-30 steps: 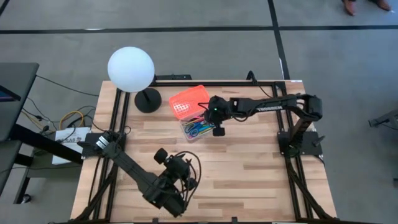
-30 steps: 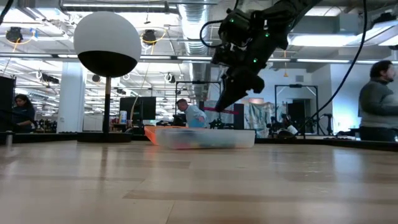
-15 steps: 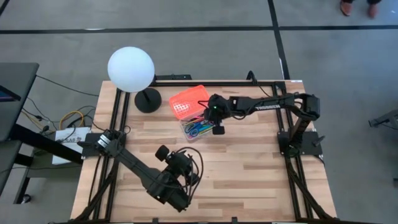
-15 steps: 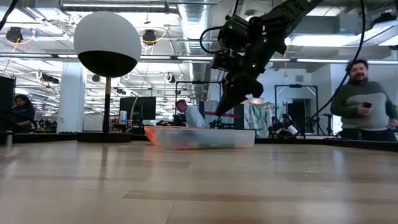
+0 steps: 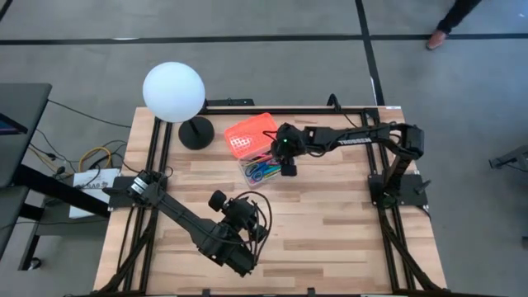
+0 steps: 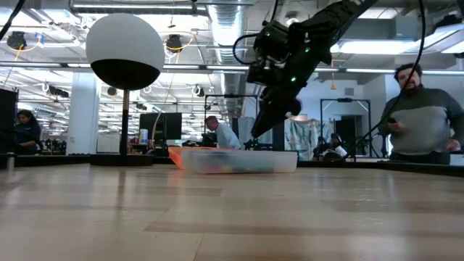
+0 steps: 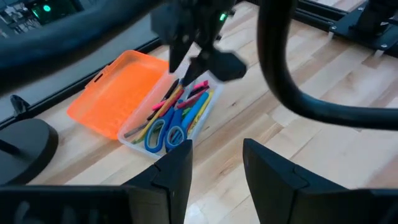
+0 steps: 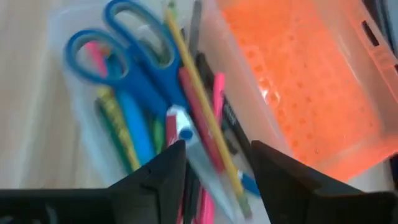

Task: Pick & place school supplies into a supply box
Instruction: Move the supply box from top to center of the table

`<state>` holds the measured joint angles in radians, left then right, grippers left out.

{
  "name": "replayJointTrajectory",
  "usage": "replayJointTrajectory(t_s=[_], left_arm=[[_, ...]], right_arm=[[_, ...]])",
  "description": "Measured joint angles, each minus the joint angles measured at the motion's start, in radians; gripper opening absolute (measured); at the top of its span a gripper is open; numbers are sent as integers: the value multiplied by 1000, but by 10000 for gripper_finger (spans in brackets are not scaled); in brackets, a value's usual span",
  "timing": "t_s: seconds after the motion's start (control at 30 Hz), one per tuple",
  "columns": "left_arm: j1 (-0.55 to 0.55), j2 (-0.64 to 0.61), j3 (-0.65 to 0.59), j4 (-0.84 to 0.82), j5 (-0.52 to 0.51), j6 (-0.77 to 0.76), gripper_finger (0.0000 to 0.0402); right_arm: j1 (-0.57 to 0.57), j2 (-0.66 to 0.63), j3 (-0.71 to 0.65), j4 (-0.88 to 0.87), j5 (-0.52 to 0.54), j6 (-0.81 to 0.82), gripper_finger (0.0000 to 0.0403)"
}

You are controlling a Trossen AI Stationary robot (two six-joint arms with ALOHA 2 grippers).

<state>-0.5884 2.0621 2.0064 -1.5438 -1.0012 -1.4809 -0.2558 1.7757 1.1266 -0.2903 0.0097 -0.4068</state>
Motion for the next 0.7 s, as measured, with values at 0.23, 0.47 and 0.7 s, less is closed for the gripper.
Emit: replayJointTrajectory(t_s=[0.23,0.47,0.7], left_arm=[[0,0,0,25,2,-1,137],[0,0,0,46,6,-5,137],[0,0,0,47,12,-4,137]], right_arm=[[17,62,-3,53,14,133,153],[19,108,1,109,-38,253,127],[31,111,0,102,-88,302,123]])
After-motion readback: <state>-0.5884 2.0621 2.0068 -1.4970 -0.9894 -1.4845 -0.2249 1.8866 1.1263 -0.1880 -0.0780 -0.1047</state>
